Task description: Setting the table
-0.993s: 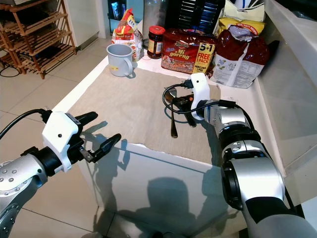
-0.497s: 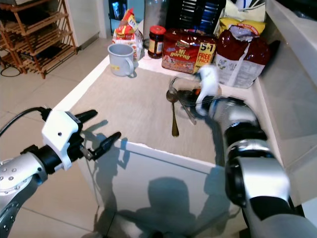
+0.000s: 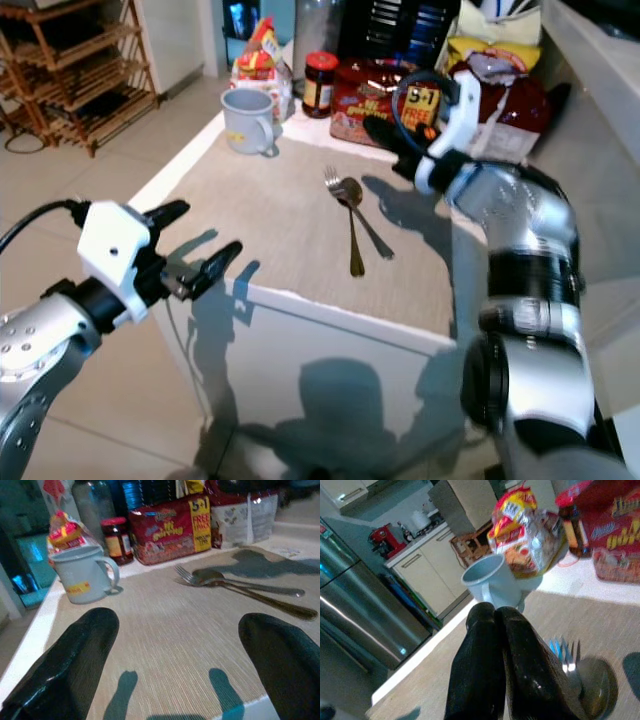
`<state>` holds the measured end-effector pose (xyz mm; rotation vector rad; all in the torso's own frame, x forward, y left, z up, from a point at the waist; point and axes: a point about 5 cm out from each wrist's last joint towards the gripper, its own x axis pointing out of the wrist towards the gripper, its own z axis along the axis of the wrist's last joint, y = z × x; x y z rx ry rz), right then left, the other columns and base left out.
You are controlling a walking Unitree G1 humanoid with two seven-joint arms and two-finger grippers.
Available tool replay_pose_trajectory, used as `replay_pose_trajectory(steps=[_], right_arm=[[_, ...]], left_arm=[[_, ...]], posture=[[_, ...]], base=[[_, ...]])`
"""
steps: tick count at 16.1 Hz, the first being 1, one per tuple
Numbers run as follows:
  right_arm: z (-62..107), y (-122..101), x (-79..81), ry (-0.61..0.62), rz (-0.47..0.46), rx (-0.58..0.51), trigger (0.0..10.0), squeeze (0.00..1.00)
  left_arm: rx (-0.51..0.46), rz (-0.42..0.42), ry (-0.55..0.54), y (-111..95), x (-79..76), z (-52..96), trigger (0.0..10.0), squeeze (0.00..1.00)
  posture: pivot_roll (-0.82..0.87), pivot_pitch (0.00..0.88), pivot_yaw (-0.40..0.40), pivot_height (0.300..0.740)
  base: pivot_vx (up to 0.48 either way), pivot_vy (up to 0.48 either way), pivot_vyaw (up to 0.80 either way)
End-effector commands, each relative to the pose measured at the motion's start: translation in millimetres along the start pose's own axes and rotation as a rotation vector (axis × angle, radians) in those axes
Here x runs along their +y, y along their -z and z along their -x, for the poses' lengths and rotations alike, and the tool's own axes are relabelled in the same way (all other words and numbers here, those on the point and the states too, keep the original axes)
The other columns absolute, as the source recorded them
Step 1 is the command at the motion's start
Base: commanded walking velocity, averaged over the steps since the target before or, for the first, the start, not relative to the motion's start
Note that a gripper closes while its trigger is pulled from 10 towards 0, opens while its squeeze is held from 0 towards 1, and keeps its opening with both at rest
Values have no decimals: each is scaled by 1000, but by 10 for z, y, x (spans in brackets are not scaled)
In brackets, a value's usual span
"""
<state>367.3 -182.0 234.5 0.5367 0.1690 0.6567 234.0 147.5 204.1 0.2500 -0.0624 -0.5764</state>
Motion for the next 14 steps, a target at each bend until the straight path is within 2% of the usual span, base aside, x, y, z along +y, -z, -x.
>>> replay_pose_trajectory(steps=[1, 2, 3, 4, 5, 7, 8, 10, 11, 13, 14], right_arm=[[54, -20, 14, 20, 9, -7, 0, 0], [69, 31, -2, 60, 103, 23, 0, 0], [88, 194, 13, 157, 422, 120, 8941, 0], [85, 225, 29, 167, 469, 135, 10000, 0], [111, 265, 77, 188, 466, 130, 10000, 0], [218, 365, 93, 296, 570, 151, 10000, 0], [266, 463, 121, 299, 592, 153, 10000, 0], [307, 575, 99, 301, 584, 165, 10000, 0], [325, 600, 67, 328, 550, 154, 10000, 1000], [352, 475, -51, 436, 499, 97, 10000, 1000], [379, 416, -97, 483, 486, 86, 10000, 1000]], left_arm=[[-3, -4, -8, -8, 4, -21, 10000, 0], [3, -15, -6, 2, -3, -22, 10000, 0], [47, -64, 23, 72, -43, -6, 10000, 0], [64, -85, 31, 100, -51, 2, 10000, 0], [106, -123, 8, 170, -38, 25, 10000, 0], [140, -172, -111, 242, 82, 53, 10000, 0], [139, -177, -167, 241, 141, 58, 10000, 0], [136, -181, -181, 240, 163, 51, 10000, 0], [125, -177, -175, 228, 158, 39, 10000, 0], [78, -135, -175, 163, 168, 28, 10000, 0], [87, -141, -199, 168, 210, 47, 10000, 0]], posture=[[101, 0, -66, 740], [99, 0, -61, 740], [96, 0, -61, 740], [96, 0, -61, 740], [103, 0, -71, 740], [106, 0, -77, 740], [105, 0, -73, 740], [105, 0, -66, 740], [108, 0, -60, 740], [115, 4, -61, 740], [116, 5, -62, 740]], base=[[0, 0, 0], [0, 0, 0], [0, 0, 0], [0, 0, 0], [0, 0, 0], [0, 0, 0], [0, 0, 0], [0, 0, 0], [0, 0, 0], [0, 0, 0], [0, 0, 0]])
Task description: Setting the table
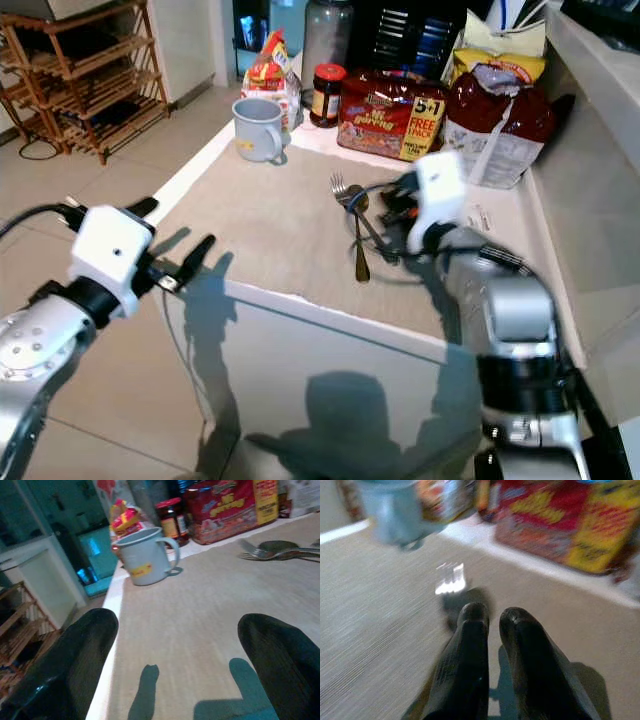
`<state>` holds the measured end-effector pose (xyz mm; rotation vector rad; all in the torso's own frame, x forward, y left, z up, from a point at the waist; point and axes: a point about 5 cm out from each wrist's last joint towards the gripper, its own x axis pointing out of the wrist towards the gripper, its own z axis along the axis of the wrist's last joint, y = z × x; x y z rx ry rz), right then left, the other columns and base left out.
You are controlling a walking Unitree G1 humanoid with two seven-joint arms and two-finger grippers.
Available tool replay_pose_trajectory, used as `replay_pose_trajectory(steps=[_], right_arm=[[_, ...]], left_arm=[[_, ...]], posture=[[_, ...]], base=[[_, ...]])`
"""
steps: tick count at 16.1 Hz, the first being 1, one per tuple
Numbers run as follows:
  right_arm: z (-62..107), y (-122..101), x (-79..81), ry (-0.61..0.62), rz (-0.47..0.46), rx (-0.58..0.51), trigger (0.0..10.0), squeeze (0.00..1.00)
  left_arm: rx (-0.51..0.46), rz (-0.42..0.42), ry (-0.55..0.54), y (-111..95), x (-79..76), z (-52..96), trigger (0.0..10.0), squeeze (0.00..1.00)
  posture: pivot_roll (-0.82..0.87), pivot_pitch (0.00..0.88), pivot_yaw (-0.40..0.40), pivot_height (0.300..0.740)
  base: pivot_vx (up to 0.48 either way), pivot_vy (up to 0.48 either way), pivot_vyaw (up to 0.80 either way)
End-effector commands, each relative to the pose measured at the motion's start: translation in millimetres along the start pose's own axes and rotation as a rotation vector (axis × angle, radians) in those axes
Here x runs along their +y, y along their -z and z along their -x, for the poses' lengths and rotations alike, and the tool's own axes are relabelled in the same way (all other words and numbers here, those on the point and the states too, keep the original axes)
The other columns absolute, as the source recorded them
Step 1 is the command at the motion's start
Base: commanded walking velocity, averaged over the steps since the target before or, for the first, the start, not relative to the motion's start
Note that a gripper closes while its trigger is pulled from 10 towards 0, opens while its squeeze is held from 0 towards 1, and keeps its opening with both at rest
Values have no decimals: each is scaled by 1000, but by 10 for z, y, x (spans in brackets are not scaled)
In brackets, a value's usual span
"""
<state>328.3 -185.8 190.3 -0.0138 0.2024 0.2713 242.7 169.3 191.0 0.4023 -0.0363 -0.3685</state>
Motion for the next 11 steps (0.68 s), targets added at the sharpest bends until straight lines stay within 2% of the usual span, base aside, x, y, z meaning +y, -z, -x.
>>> replay_pose_trajectory(steps=[1, 2, 3, 4, 5, 6, 7, 8, 11], right_arm=[[26, -46, -133, 66, -19, 2, 10000, 1000], [52, -69, -198, 103, -35, 7, 10000, 1000], [117, -61, -180, 102, -50, 6, 10000, 1000], [117, -61, -180, 102, -50, 6, 10000, 1000], [182, 73, 104, 3, -48, -15, 10000, 741], [190, 96, 148, -12, -44, -15, 10000, 0], [204, 176, 302, -55, -15, -17, 10000, 0], [211, 263, 442, -63, -98, -23, 10000, 0], [223, 283, 518, -47, -130, -47, 10000, 0]], left_arm=[[5, -4, -22, -1, 53, 9, 10000, 0], [20, -12, -51, 20, 113, 28, 10000, 0], [17, 29, -108, 13, 203, 61, 10000, 0], [17, 29, -108, 13, 203, 61, 10000, 0], [-10, 74, -112, -59, 176, 4, 10000, 0], [-15, 72, -106, -71, 161, -10, 10000, 0], [-42, 76, -96, -107, 118, -63, 10000, 0], [-54, 74, -101, -144, 85, -148, 10000, 0], [-74, 69, -99, -205, 69, -214, 10000, 0]], posture=[[118, 12, -66, 740], [117, 19, -67, 740], [111, 33, -64, 740], [111, 33, -64, 740], [105, 45, -52, 740], [105, 45, -52, 740], [100, 50, -41, 740], [103, 56, -39, 740], [97, 60, -27, 740]], base=[[0, 0, 0], [0, 0, 0], [0, 0, 0], [0, 0, 0], [0, 0, 0], [0, 0, 0], [0, 480, -650], [0, 480, -781], [0, 480, -781]])
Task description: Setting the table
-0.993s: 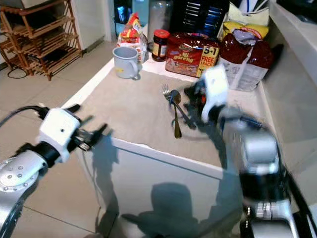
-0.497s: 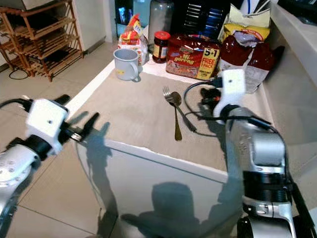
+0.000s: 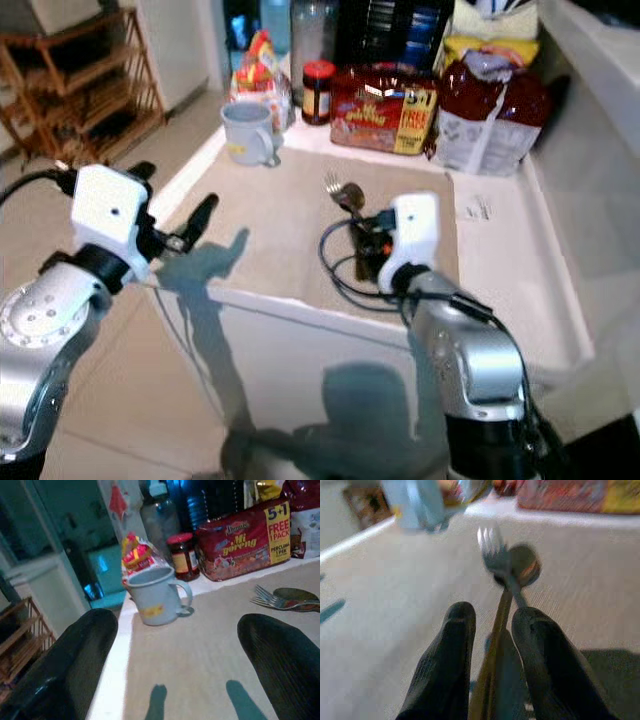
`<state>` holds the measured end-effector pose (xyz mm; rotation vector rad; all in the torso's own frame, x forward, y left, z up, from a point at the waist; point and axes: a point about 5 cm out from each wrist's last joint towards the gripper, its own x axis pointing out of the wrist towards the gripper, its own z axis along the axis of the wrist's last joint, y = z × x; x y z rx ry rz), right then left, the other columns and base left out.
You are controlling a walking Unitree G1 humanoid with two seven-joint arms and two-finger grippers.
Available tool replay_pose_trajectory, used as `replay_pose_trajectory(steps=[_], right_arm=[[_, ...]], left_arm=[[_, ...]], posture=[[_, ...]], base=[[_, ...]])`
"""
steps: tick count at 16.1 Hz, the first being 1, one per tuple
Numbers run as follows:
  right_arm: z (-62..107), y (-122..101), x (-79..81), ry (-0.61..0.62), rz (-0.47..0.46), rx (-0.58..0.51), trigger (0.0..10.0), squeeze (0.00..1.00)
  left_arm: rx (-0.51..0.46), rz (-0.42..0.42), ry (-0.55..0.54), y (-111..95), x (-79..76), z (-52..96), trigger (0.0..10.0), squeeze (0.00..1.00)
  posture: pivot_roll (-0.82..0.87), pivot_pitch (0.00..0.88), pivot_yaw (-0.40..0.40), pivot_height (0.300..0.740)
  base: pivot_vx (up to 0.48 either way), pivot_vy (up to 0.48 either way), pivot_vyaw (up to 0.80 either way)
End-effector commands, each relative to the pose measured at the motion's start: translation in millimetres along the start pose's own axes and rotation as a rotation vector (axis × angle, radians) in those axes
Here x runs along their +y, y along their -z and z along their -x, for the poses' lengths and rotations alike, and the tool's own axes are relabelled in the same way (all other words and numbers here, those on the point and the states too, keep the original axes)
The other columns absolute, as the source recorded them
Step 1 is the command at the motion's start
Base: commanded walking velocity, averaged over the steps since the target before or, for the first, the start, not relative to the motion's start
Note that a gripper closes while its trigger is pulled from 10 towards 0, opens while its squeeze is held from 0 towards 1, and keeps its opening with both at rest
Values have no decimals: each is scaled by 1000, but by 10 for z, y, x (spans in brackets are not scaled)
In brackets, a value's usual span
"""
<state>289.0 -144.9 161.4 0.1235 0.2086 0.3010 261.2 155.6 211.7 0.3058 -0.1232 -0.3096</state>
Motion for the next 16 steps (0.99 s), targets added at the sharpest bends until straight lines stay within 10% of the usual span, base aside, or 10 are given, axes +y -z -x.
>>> replay_pose_trajectory(steps=[1, 7, 16], right_arm=[[22, -68, 35, -3, 1, -47, 10000, 0], [23, -206, -79, 41, 113, -113, 10000, 0], [-51, -446, -258, 92, 321, -158, 10000, 0]], left_arm=[[15, -8, -21, 16, 44, -2, 10000, 0], [58, 12, -58, 87, 54, 60, 10000, 0], [44, 93, -99, 66, 13, 64, 10000, 0]], posture=[[96, 60, -27, 740], [104, 62, -40, 740], [103, 57, -52, 740]], base=[[0, 480, -781], [0, 320, -781], [287, 0, 233]])
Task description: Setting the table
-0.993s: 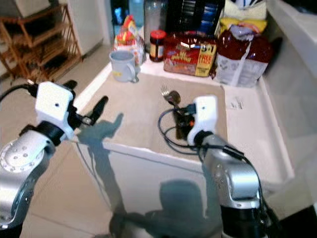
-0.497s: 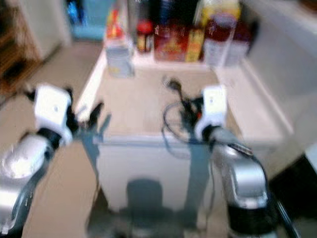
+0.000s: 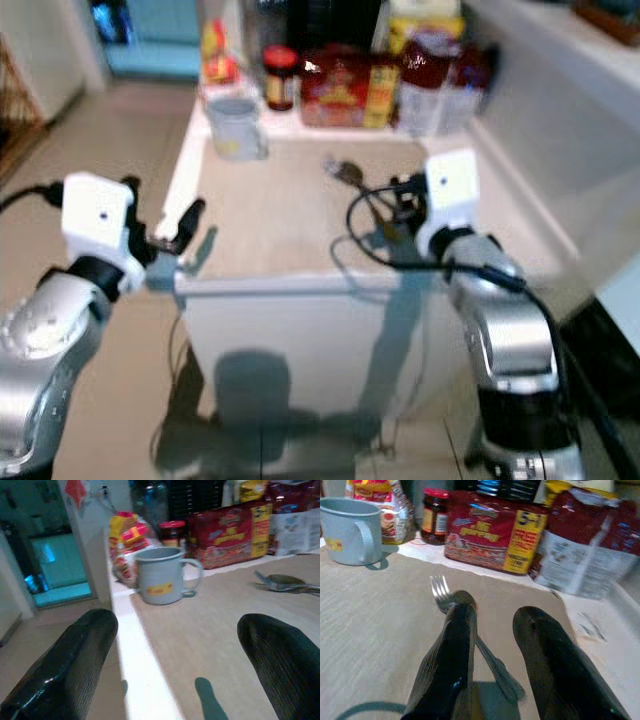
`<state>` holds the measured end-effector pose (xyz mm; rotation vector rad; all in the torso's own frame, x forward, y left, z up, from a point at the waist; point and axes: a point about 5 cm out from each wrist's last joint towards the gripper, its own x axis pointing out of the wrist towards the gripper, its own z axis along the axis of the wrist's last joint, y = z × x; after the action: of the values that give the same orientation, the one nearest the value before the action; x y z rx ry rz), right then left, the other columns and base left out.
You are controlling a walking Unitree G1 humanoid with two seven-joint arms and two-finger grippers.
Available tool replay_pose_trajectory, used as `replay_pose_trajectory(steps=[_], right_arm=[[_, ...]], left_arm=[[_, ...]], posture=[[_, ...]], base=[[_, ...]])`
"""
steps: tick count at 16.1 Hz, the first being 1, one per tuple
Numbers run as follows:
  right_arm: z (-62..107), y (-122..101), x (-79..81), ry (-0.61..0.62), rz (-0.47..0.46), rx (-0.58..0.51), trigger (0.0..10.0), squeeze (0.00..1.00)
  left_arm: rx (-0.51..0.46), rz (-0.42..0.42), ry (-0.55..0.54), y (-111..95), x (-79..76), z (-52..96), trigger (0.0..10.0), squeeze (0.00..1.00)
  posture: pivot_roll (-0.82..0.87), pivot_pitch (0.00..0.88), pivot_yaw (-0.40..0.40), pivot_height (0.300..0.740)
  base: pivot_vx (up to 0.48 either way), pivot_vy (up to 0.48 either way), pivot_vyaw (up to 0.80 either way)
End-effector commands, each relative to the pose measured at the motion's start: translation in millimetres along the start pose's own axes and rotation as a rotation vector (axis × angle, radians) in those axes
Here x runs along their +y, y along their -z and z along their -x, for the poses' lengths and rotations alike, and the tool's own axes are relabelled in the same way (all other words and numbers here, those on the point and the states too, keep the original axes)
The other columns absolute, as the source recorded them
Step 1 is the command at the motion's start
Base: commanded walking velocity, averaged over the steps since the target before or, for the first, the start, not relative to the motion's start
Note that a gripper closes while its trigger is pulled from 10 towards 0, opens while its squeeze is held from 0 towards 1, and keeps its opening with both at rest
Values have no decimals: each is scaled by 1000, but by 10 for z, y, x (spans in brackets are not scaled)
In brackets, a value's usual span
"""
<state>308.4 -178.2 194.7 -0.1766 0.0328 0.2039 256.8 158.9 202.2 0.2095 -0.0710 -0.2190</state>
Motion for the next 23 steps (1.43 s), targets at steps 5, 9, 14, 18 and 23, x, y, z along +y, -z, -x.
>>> replay_pose_trajectory(steps=[5, 9, 14, 18, 23], right_arm=[[-40, -56, 61, -87, -67, -21, 10000, 0], [-36, -58, -21, -107, -53, 25, 10000, 1000], [-27, -55, -216, -134, -90, 117, 10000, 1000], [-27, -87, -334, -219, -61, 192, 10000, 1000], [49, -25, -554, -277, -97, 295, 10000, 1000]], left_arm=[[-11, -16, 4, -32, 24, -14, 10000, 0], [-27, -24, 81, -39, -9, 16, 10000, 0], [-17, -23, 154, -21, -40, 52, 10000, 0], [-3, -53, 282, -4, -91, 125, 10000, 0], [-2, -38, 371, -12, -149, 210, 10000, 0]], posture=[[97, 51, -50, 740], [96, 45, -51, 740], [93, 37, -54, 740], [86, 30, -52, 740], [86, 24, -57, 740]], base=[[352, 0, 291], [0, 0, 0], [0, 0, 0], [0, 0, 0], [0, 0, 0]])
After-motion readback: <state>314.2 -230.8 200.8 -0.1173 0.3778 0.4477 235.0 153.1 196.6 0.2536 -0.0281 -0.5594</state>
